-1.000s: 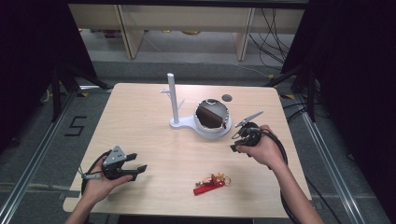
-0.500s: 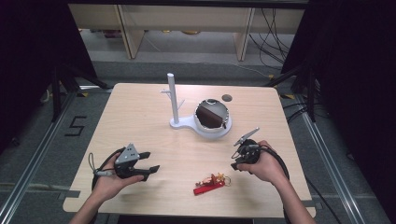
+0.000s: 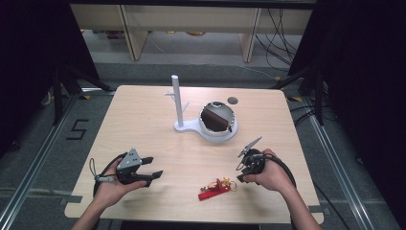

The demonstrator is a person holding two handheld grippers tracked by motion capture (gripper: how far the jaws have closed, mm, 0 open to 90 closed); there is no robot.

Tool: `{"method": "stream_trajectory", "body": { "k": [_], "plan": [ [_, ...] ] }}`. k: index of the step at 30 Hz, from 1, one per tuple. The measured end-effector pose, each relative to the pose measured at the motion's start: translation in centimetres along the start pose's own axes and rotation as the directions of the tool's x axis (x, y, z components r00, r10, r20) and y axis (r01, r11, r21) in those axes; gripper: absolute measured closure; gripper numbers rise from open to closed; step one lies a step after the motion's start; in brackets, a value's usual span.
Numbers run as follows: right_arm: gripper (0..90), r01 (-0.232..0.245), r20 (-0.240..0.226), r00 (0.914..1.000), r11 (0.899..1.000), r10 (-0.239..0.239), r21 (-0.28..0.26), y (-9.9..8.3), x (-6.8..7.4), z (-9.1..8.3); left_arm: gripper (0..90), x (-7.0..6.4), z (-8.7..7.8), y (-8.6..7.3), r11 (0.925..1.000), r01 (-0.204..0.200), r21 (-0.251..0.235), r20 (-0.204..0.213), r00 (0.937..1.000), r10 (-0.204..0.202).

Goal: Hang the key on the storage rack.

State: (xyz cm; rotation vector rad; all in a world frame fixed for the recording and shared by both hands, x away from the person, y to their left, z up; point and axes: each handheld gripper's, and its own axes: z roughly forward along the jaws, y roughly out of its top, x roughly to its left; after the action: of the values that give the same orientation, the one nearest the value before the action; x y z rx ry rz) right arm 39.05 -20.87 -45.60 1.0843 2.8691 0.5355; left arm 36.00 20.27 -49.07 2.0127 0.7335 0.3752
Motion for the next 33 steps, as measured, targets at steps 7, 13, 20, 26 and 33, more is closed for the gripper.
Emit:
{"method": "stream_trajectory", "body": {
  "k": [7,13,20,26,33],
  "plan": [
    [68.1,-0.027,-0.060,0.9978,0.999,0.029,0.034,0.5,0.6,1.1,33.7,0.0,0.1,0.0,1.0000,0.002,-0.004,0.007,1.0000,-0.002],
    [68.0,-0.025,-0.064,0.9976,0.998,0.029,0.062,0.9,0.6,1.5,33.7,0.0,0.1,-0.2,1.0000,0.006,-0.006,0.009,0.9999,-0.006],
    [66.2,-0.056,-0.061,0.9962,0.995,0.061,0.079,0.9,0.7,1.6,33.8,0.0,0.0,-0.2,1.0000,0.007,-0.001,0.004,1.0000,-0.007],
    [64.0,-0.071,-0.091,0.9929,0.995,0.077,0.064,0.8,0.7,1.7,33.7,0.3,0.1,-0.1,0.9999,0.013,-0.006,0.000,0.9999,-0.013],
    [62.9,-0.068,-0.078,0.9942,0.995,0.074,0.076,0.9,0.4,1.8,33.7,0.3,0.1,-0.1,0.9997,0.024,-0.006,-0.014,0.9996,-0.024]
  ]
}}
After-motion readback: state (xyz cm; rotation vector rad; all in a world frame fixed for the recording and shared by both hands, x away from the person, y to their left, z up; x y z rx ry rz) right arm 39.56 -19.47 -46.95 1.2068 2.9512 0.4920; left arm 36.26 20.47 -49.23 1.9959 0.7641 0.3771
